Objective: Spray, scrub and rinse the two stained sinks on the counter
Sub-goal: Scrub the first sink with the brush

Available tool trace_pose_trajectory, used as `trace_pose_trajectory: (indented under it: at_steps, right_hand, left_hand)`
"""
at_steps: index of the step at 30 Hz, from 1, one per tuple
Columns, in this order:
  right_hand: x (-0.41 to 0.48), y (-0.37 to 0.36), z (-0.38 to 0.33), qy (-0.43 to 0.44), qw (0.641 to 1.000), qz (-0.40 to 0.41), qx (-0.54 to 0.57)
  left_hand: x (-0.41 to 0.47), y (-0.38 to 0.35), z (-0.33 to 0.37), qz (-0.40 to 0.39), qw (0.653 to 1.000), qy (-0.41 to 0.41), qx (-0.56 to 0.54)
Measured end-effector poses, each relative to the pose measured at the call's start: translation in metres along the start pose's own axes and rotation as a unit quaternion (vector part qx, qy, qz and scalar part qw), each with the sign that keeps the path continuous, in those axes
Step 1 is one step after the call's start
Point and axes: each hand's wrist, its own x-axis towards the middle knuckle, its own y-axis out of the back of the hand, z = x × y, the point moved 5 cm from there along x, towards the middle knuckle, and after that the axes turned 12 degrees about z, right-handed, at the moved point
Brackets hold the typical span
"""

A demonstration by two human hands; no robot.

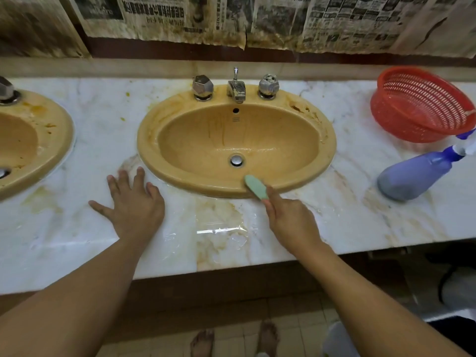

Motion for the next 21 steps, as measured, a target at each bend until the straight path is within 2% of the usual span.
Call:
trace_pose_trajectory:
  at_steps: [2, 5, 8, 10, 13, 15, 19, 21]
  right_hand:
    - [0.002, -0.001, -0.011, 0.077, 0.997, -0.016, -0.023]
    - [0.026, 0.015, 0.026, 0.038, 0.998, -0.04, -0.032]
    - [0.024, 0.028, 0.041, -0.016, 0.999, -0.029, -0.02]
    - [0.018, 0.011, 0.014, 0.014, 0.999, -0.033, 0.022]
    - [0.016, -0.003, -0.01, 0.059, 0.996, -0.072, 0.013]
    - [0.028, 0.006, 0.028, 0.022, 0.996, -0.083, -0.021]
    - [0.068, 0.046, 0.161, -0.123, 0.987, -0.062, -0.084]
    - [0.096, 0.054, 0.185, -0.137, 0.987, -0.042, -0.078]
  left_hand:
    - [0.0, -0.001, 0.001, 0.0, 1.0, -0.001, 0.01]
    - [-0.004, -0.005, 0.001, -0.006, 1.0, -0.004, 0.026]
    - [-0.004, -0.007, 0.0, -0.013, 0.999, -0.006, 0.048]
    - [-0.002, -0.007, 0.001, -0.018, 0.998, -0.005, 0.053]
    - [-0.002, -0.006, -0.002, -0.031, 0.998, -0.002, 0.053]
    - [-0.002, -0.007, -0.002, -0.04, 0.997, -0.003, 0.063]
    - [-0.001, -0.01, 0.002, -0.054, 0.996, 0.004, 0.077]
    - [-0.001, -0.01, 0.003, -0.053, 0.995, 0.003, 0.083]
